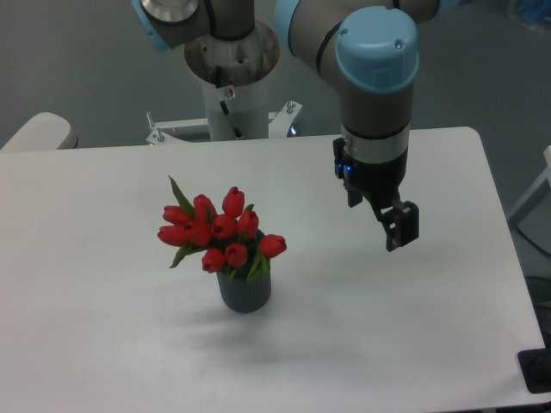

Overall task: Pick up the flowers from the vase
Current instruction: 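Move the open gripper down toward the red tulip bouquet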

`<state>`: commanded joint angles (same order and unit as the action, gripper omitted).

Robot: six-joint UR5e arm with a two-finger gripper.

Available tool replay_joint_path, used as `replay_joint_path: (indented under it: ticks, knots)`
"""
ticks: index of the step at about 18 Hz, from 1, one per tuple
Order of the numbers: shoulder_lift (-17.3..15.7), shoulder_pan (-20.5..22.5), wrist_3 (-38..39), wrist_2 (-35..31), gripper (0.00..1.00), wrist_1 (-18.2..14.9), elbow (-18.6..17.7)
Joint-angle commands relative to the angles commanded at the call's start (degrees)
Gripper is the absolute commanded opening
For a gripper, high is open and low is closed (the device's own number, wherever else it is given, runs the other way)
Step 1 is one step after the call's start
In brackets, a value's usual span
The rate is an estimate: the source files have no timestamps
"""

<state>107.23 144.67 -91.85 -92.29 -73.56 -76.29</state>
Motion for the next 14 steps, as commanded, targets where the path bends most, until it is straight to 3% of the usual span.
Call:
replay_joint_path:
  ticks: [6,14]
  knots:
    - [0.0,-1.1,0.4,0.5,1.0,0.1,-0.7]
    - [-0.4,-0.4,1.6,8.2,1.0,0.0,-2.0]
